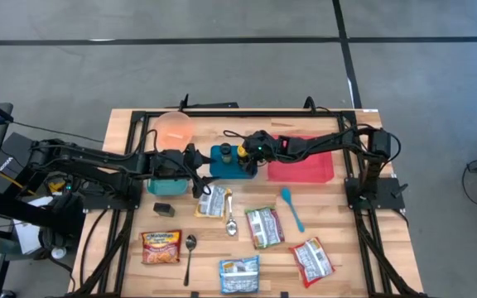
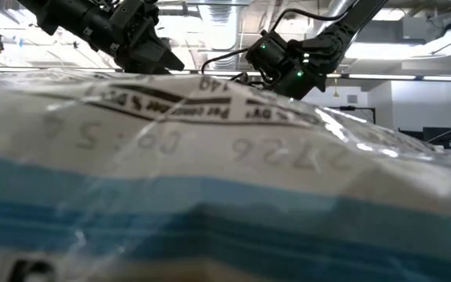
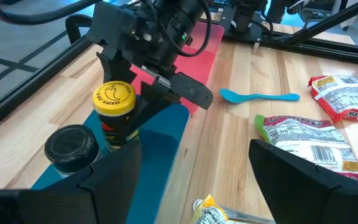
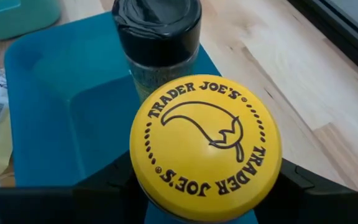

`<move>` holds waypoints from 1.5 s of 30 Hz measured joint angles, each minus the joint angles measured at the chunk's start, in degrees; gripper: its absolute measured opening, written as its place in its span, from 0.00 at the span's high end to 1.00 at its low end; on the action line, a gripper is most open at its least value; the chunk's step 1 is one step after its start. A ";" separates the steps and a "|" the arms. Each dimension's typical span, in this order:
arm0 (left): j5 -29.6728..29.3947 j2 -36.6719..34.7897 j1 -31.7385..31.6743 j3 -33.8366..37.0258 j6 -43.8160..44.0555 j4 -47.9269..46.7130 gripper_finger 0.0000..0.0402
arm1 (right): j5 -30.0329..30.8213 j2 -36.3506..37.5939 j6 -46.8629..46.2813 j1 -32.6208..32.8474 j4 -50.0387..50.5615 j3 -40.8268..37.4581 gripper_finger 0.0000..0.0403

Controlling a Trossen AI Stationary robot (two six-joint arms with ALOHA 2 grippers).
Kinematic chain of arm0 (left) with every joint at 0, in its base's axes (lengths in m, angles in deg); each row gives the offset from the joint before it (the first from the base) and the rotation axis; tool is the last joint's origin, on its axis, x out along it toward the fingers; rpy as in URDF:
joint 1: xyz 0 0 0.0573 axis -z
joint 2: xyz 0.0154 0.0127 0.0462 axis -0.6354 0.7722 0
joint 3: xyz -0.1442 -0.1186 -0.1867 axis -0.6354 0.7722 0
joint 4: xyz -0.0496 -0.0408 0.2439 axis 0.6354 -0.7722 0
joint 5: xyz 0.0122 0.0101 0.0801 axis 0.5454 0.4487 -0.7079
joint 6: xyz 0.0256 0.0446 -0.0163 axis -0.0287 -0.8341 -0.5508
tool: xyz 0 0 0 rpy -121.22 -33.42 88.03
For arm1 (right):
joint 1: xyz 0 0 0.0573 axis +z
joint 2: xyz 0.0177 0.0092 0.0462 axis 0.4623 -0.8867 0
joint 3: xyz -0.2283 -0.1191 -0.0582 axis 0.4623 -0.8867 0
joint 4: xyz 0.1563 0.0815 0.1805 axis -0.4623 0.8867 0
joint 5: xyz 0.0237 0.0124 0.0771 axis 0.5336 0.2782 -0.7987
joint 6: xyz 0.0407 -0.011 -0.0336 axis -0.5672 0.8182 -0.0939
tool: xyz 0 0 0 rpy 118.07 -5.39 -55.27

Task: Pick & Place Food Item
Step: Put the yellow seasoning bottle into the blue bin, then put the black seasoning can into the blue bin

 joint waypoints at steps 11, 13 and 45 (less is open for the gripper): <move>-0.04 0.00 0.00 0.00 0.01 -0.01 0.27 | 0.00 0.09 -0.04 0.00 1.00 0.07 0.45; -0.04 0.00 0.00 0.00 0.00 0.00 0.27 | -0.03 0.09 -0.46 0.00 1.00 0.07 0.42; -0.08 0.00 0.00 0.00 0.95 -0.96 0.27 | -0.21 14.22 -0.20 1.28 11.36 -0.02 0.35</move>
